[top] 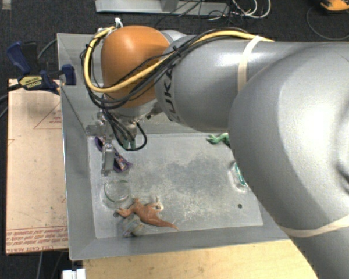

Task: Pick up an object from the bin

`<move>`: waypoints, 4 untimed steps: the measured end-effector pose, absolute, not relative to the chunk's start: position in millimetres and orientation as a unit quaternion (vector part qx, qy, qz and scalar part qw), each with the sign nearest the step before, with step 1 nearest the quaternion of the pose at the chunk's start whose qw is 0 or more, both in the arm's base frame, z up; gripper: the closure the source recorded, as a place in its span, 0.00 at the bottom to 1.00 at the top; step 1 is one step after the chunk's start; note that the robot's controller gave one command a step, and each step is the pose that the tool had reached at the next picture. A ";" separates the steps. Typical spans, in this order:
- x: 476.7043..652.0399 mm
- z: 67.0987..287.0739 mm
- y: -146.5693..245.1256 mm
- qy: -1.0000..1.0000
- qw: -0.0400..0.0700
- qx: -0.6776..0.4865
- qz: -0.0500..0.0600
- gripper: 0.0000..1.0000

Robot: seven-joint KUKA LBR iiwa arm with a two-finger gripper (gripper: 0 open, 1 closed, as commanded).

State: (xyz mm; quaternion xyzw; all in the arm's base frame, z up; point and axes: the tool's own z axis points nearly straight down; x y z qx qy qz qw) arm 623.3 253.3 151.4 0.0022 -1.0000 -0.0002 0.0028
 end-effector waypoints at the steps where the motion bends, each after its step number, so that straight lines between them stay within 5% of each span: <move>1: 625.3 156.9 251.9 -1.000 -0.001 0.000 -0.001 0.00; 2: 619.9 82.5 228.4 -0.999 0.003 0.041 -0.002 0.00; 3: 623.3 88.2 217.3 -1.000 -0.004 0.006 -0.004 0.00; 4: 637.4 71.3 153.4 -0.923 -0.001 0.384 -0.004 1.00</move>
Offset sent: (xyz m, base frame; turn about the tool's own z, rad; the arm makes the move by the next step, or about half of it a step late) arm -0.0047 -0.0270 -0.0733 -0.0822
